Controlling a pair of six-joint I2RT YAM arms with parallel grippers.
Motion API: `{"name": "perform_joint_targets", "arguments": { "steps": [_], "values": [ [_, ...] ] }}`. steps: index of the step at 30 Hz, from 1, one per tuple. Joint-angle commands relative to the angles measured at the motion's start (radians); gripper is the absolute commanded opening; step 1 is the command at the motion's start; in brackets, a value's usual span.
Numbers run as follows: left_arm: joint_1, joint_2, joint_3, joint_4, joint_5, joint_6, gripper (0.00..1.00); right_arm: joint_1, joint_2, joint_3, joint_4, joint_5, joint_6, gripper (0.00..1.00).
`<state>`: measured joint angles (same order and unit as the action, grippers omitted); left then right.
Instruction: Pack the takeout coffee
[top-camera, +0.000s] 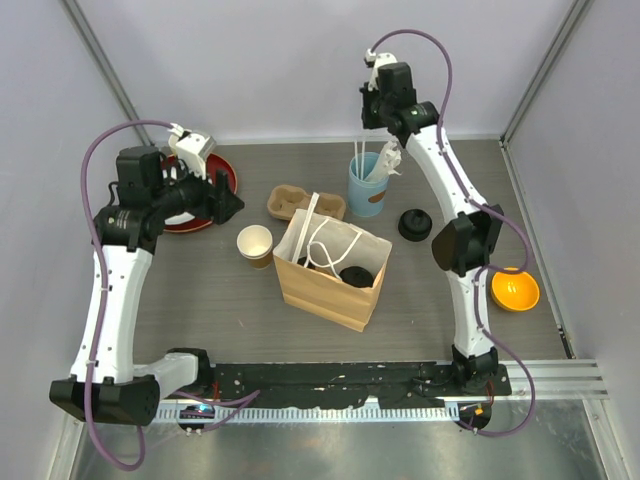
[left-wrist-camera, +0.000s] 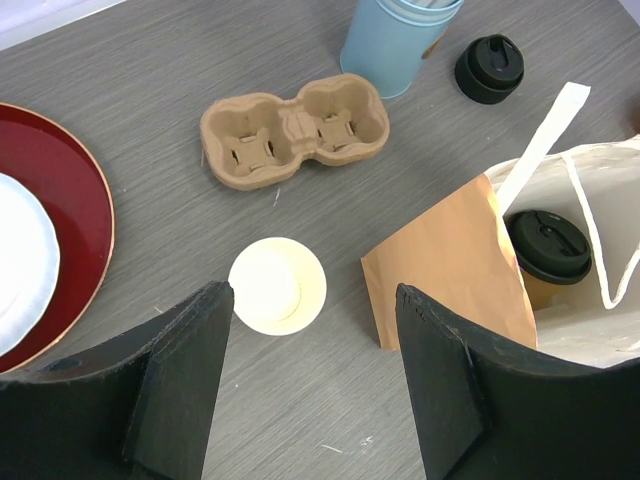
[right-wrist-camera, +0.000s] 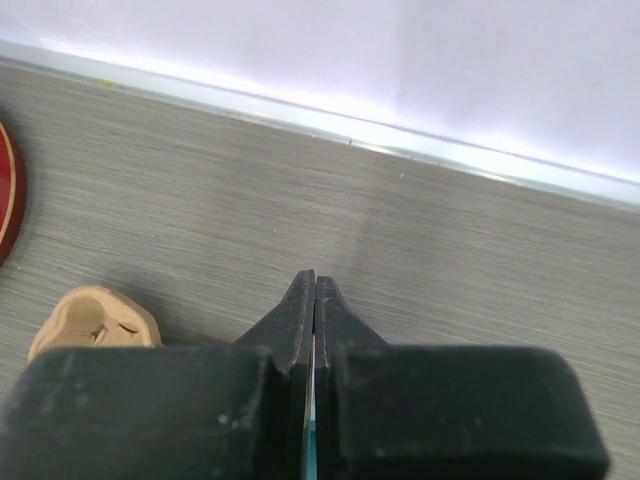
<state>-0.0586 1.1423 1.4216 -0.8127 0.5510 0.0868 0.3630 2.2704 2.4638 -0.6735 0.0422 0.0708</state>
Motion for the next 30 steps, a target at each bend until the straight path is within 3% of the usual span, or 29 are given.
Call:
{"name": "perform_joint_targets", "arguments": {
  "steps": [1, 13, 17, 19, 22, 30],
  "values": [
    [0.006, -0.027, -0.001, 0.01, 0.007, 0.008, 0.7, 0.002, -0.243, -0.005, 0.063, 0.036, -0.054, 0.01],
    [0.011, -0.027, -0.004, 0.027, 0.02, 0.004, 0.7, 0.004, -0.615, -0.117, 0.14, -0.028, 0.078, 0.01],
    [0.019, -0.027, -0.015, 0.044, 0.023, -0.015, 0.71, 0.001, -0.686, -0.157, 0.273, -0.264, 0.24, 0.01],
    [0.019, -0.029, -0.021, 0.043, 0.026, -0.018, 0.71, 0.002, -0.71, -0.218, 0.349, -0.448, 0.407, 0.01],
    [0.02, -0.035, -0.023, 0.038, 0.024, -0.019, 0.71, 0.043, -0.749, -0.329, 0.475, -0.563, 0.523, 0.01],
    [0.026, -0.053, -0.036, 0.038, 0.02, -0.024, 0.71, 0.276, -0.79, -0.526, 0.43, -0.616, 0.494, 0.01]
  ]
}}
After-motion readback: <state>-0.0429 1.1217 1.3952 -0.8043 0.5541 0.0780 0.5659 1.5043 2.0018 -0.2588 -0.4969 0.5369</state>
